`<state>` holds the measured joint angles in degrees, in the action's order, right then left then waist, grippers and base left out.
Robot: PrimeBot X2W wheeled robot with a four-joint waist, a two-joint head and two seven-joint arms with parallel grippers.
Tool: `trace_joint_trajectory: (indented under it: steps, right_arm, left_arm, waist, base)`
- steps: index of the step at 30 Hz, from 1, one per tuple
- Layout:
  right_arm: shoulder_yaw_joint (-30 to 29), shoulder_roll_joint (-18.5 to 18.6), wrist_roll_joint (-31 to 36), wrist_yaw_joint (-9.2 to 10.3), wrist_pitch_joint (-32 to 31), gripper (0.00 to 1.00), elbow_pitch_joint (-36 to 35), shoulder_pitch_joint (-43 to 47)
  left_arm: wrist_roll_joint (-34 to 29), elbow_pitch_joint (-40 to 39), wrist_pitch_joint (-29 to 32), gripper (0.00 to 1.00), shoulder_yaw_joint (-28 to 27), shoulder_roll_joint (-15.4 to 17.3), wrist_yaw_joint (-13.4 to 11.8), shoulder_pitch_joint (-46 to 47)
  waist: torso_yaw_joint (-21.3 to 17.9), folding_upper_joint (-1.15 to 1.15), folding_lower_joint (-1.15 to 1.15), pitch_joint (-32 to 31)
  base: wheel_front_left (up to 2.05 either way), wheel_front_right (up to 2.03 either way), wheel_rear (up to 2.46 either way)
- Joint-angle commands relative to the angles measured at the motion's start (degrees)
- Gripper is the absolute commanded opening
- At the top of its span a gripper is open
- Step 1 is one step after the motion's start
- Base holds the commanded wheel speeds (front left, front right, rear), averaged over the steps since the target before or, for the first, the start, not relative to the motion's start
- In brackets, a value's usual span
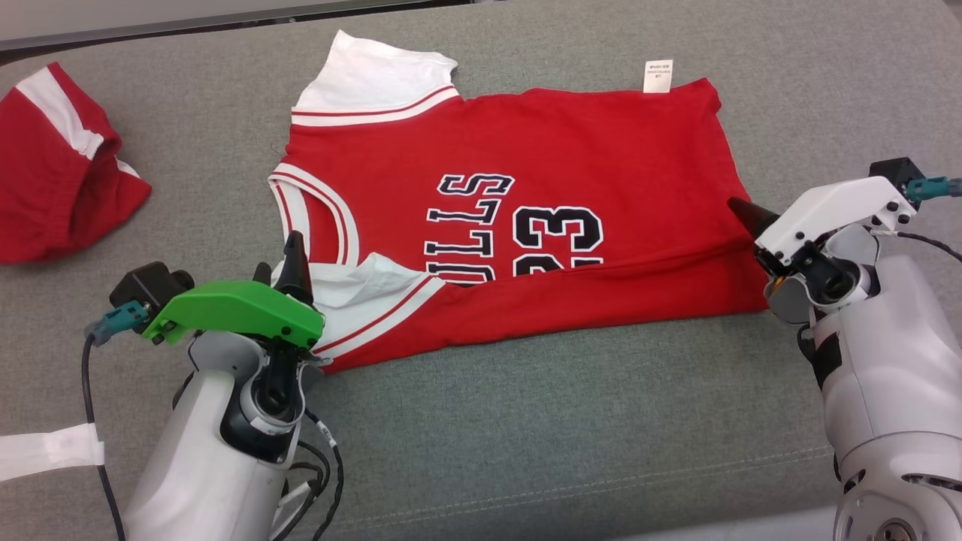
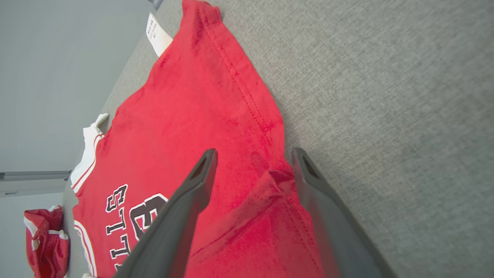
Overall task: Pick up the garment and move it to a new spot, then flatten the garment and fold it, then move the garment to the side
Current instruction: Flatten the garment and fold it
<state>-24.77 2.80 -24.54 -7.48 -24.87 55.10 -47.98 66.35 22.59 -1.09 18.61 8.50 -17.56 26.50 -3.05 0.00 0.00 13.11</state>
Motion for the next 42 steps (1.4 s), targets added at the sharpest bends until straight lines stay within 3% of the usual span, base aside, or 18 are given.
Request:
trace_joint_trajectory:
  steps: [1, 8, 13, 21, 27, 33, 42]
  right_arm:
    - [-0.63, 0.16, -0.50, -0.02, 1.05, 1.00, -0.01, -1.14]
    - [-2.29, 0.17, -2.18, -0.02, 3.62, 1.00, -2.41, -1.40]
    - [0.04, 1.13, -3.55, -0.02, 5.68, 1.00, -9.11, 2.35]
    - [7.26, 3.30, -7.19, -0.02, 8.54, 1.00, -25.27, 16.38]
    - [8.88, 2.77, -9.11, -0.02, 8.10, 1.00, -33.55, 28.07]
    - [9.24, 1.30, -10.66, -0.02, 7.02, 1.00, -36.37, 33.94]
    - [11.15, 0.41, -12.18, -0.02, 7.65, 1.00, -35.83, 33.64]
  left_arm:
    - [-0.46, 0.04, -0.39, 1.00, -0.12, 0.55, 0.58, 0.64]
    - [-1.26, -1.55, -1.45, 1.00, 0.30, 1.29, 1.69, -1.34]
    - [-2.04, -5.08, -1.80, 1.00, 1.52, 2.46, 2.30, -5.25]
    - [-0.95, -12.65, -3.08, 1.00, 1.59, 2.75, 0.67, -15.65]
    - [0.72, -15.84, -3.46, 1.00, 1.49, 1.51, -0.87, -22.23]
    - [2.56, -14.44, -2.66, 1.00, 0.96, 0.56, -1.24, -23.59]
    - [4.67, -8.85, -2.62, 1.00, -1.34, -0.78, 0.01, -19.15]
  waist:
    - [0.08, 0.00, 0.00, -0.02]
    - [-0.02, 0.00, 0.00, -0.40]
    - [-0.04, 0.00, 0.00, -1.28]
    - [0.03, 0.00, 0.00, -3.52]
    - [0.09, 0.00, 0.00, -5.01]
    - [-0.57, 0.00, 0.00, -4.93]
    - [-1.63, 0.00, 0.00, -3.12]
  base:
    - [0.00, 0.00, 0.00]
    - [0.00, 0.00, 0.00]
    - [0.00, 0.00, 0.00]
    - [0.00, 0.00, 0.00]
    - [0.00, 0.00, 0.00]
    - [0.00, 0.00, 0.00]
    - [0.00, 0.00, 0.00]
